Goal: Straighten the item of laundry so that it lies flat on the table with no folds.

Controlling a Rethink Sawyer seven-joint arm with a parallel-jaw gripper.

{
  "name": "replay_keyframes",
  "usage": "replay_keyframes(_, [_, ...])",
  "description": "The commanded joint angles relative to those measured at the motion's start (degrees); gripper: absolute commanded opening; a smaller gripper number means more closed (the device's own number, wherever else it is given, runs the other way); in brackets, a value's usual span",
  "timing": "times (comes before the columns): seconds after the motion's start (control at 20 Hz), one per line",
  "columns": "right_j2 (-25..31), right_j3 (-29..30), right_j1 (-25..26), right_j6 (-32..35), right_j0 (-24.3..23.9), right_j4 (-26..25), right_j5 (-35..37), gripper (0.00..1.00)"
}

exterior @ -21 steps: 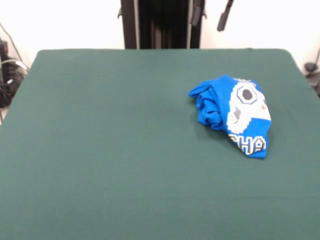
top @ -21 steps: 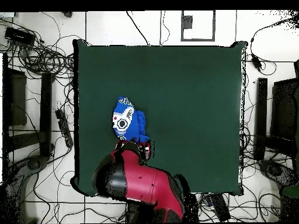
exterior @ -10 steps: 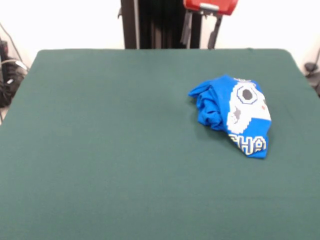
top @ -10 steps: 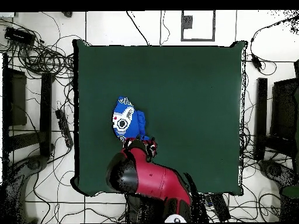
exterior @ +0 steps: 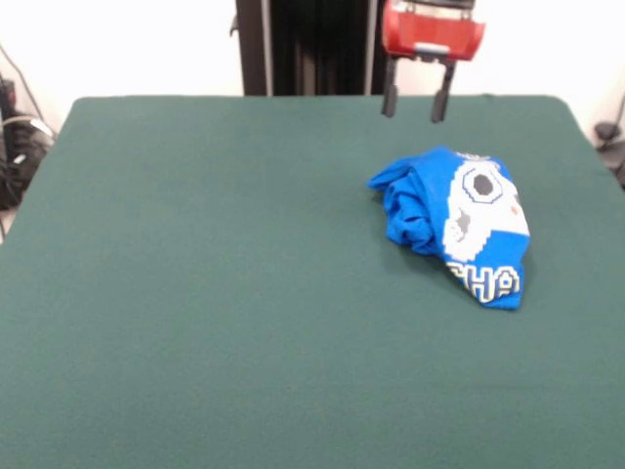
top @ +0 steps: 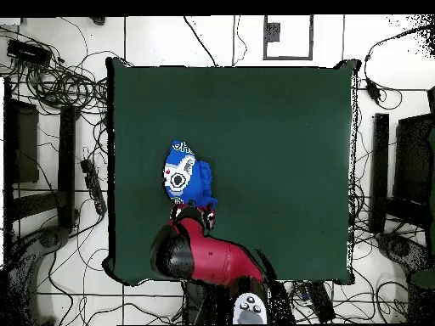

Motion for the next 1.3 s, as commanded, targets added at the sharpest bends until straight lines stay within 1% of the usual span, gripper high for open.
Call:
replay_keyframes(0.05, [7.9,4.0,4.0,18.6,1.7,5.1,-2.3,1.0])
replay_keyframes(0.35, [8.1,2.8,6.2,17.1,0.6,4.3,-4.5,1.0])
replay_keyframes(0.7, [7.2,-2.3,12.9,16.0,-0.4,3.7,-10.5,1.0])
replay_keyframes(1.0, [5.5,-6.1,18.7,16.6,0.9,6.5,-16.7,1.0])
replay_keyframes(1.15, [6.4,-8.0,22.2,17.3,0.7,7.7,-20.0,1.0])
replay_keyframes(1.3, [11.3,-11.0,28.1,19.3,-2.6,5.7,-24.6,1.0])
